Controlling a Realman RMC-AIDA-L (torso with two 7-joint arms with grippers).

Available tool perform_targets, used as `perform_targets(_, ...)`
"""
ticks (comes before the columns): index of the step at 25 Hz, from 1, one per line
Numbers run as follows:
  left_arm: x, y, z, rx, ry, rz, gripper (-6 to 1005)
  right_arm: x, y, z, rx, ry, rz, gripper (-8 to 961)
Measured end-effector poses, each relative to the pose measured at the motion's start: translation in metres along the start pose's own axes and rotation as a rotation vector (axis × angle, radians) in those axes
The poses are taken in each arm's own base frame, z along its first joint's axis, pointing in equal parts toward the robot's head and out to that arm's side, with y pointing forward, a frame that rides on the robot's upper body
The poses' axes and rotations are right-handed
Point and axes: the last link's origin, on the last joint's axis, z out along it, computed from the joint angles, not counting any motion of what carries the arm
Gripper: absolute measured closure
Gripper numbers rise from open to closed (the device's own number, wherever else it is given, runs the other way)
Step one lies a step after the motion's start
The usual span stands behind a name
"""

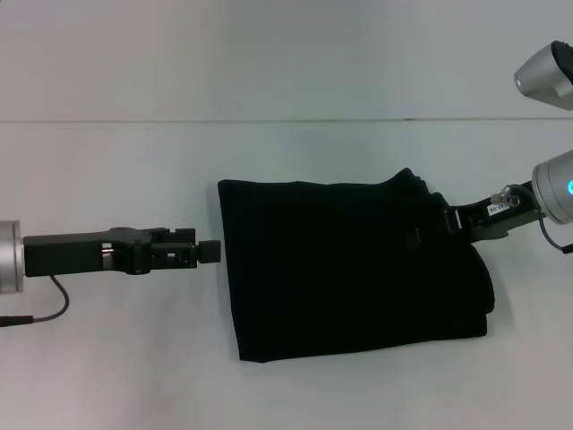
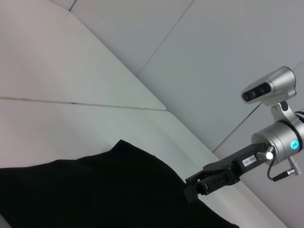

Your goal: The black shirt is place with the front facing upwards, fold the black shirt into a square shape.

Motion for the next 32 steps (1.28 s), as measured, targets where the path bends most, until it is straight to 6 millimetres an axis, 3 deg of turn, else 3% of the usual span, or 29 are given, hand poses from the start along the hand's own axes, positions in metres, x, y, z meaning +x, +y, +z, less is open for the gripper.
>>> perform_targets(10,-0.001,0.001,0.000,-0.005,-0.001,-0.001,66,0.001,-0.002,0.000,0.006,0.000,0.007,547)
perform_targets(13,-0.001,0.001,0.000,-0.006,-0.001,-0.001,66,0.001,-0.002,0.000,0.008,0.001,0.002,786)
perform_targets(24,-0.001,0.001,0.001,-0.008,-0.001,-0.002,65,0.001,-0.006,-0.005,-0.003,-0.018,0.008,914)
perform_targets(32,-0.001,0.002,0.002,-0.011,0.000,-0.001,65,-0.002,-0.018,-0.025,-0.034,-0.112,0.052,915)
